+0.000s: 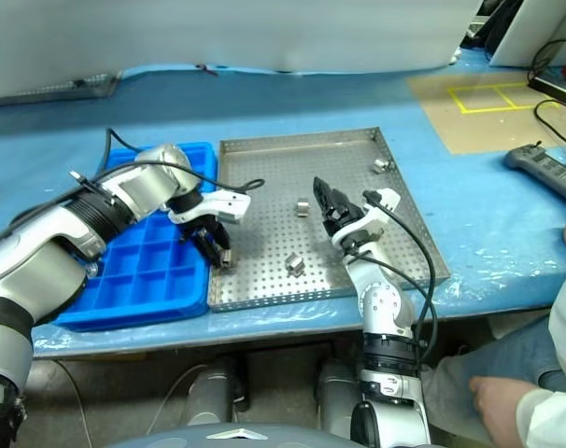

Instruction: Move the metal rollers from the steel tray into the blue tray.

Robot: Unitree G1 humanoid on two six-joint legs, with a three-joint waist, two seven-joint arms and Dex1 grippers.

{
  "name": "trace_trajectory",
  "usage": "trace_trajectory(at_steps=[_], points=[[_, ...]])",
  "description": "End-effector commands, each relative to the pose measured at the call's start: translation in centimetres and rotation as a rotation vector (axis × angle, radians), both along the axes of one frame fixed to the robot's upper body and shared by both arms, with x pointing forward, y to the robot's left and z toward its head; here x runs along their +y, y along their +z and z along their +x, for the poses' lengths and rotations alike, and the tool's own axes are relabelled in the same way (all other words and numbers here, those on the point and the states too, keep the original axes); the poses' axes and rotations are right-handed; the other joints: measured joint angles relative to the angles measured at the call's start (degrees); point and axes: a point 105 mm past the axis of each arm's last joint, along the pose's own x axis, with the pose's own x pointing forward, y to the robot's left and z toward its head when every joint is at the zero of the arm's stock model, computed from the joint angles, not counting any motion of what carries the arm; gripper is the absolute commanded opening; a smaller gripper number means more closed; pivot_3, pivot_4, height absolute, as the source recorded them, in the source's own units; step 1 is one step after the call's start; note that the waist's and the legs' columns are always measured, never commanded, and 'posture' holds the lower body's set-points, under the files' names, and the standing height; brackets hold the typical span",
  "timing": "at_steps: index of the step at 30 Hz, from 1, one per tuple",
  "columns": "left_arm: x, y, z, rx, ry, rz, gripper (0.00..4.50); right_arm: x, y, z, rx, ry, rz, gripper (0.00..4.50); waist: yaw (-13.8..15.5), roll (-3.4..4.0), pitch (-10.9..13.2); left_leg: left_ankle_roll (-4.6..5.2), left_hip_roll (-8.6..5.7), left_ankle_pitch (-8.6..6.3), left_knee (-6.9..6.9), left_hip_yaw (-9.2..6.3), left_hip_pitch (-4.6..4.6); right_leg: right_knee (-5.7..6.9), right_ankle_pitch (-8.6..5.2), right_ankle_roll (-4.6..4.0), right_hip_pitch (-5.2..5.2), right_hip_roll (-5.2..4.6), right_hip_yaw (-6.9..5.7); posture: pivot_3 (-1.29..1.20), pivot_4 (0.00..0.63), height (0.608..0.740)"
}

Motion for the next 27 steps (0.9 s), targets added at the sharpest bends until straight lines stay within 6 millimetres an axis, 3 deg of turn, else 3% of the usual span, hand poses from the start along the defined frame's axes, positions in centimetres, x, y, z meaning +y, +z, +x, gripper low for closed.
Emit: trace_trajectory(at_steps=[1, 4, 7, 9, 11, 15, 19, 22, 25, 27], points=[[0.1, -2.0, 0.2, -0.044, 0.038, 0.004, 2.24, -0.7, 1.4, -0.3, -0.056, -0.030, 0.011, 3.53, -0.19, 0.00, 0.00, 0.00, 0.00, 0.00, 0.00, 0.00, 0.00, 0.00, 0.00, 0.00, 0.01, 0.01, 0.00, -0.36, 0.150, 0.740], [0.0, -3.3, 0.2, -0.058, 0.066, -0.002, 2.24, -0.9, 1.3, -0.3, -0.055, -0.036, 0.010, 3.53, -0.12, 0.44, -0.26, 0.09, -0.01, -0.05, -0.02, 0.00, 0.26, -0.02, -0.01, 0.00, 0.28, 0.00, 0.00, -0.37, 0.150, 0.740], [0.2, -3.1, 0.6, -0.074, 0.073, -0.010, 1.67, -1.2, 1.3, -0.3, -0.054, -0.042, 0.008, 3.53, -0.09, 0.47, -0.28, 0.11, -0.01, -0.07, -0.02, 0.00, 0.87, -0.05, -0.26, 0.43, 0.85, -0.01, 0.00, -0.36, 0.150, 0.740], [0.2, -2.2, 1.1, -0.096, 0.085, -0.025, 1.26, -1.4, 1.3, -0.2, -0.054, -0.044, 0.006, 3.53, -0.07, 0.45, -0.27, 0.10, -0.02, -0.07, -0.01, -0.03, 0.98, -0.06, -0.29, 0.48, 0.97, -0.04, 0.02, -0.35, 0.150, 0.740], [-0.2, -1.1, 1.8, -0.116, 0.121, -0.062, 1.26, -1.5, 1.4, -0.1, -0.055, -0.041, 0.003, 3.53, -0.09, 0.45, -0.27, 0.08, -0.03, -0.06, -0.01, -0.13, 0.97, -0.10, -0.29, 0.48, 0.95, -0.07, 0.02, -0.34, 0.150, 0.740], [-2.2, 4.4, 3.1, -0.059, 0.317, -0.314, 1.26, -0.9, 1.7, 0.3, -0.056, -0.001, -0.014, 3.53, 0.01, 0.33, -0.19, 0.03, -0.04, -0.03, -0.01, -0.14, 0.76, -0.06, -0.27, 0.47, 0.75, -0.07, 0.00, -0.28, 0.150, 0.740], [-2.5, 10.4, 4.9, -0.087, 0.515, -0.624, 1.26, 0.4, 2.1, 1.3, -0.057, 0.075, -0.040, 3.53, 0.16, 0.21, -0.13, 0.10, -0.06, 0.11, 0.06, -0.17, -0.03, 0.03, 0.15, -0.18, 0.08, -0.06, -0.15, -0.20, 0.150, 0.740], [-0.5, 12.6, 7.3, -0.266, 0.689, -0.812, 1.26, 1.4, 2.6, 2.0, -0.064, 0.143, -0.059, 3.53, 0.17, 0.26, -0.15, 0.18, -0.13, 0.07, -0.07, -0.17, -0.10, -0.08, 0.08, -0.23, -0.03, 0.00, -0.21, -0.10, 0.150, 0.740], [2.9, 11.7, 7.8, -0.392, 0.815, -0.873, 1.26, 2.5, 2.8, 2.5, -0.062, 0.213, -0.082, 3.53, 0.20, 0.30, -0.18, 0.22, -0.10, 0.04, -0.20, -0.20, -0.13, -0.09, -0.09, -0.30, -0.09, 0.04, -0.28, -0.01, 0.150, 0.740], [5.3, 9.9, 7.1, -0.466, 0.907, -0.877, 1.26, 3.3, 2.7, 2.8, -0.055, 0.264, -0.108, 3.53, 0.50, 0.30, -0.18, 0.20, -0.08, 0.05, -0.28, -0.28, -0.27, -0.07, -0.18, -0.35, -0.19, 0.05, -0.43, 0.03, 0.150, 0.740]])
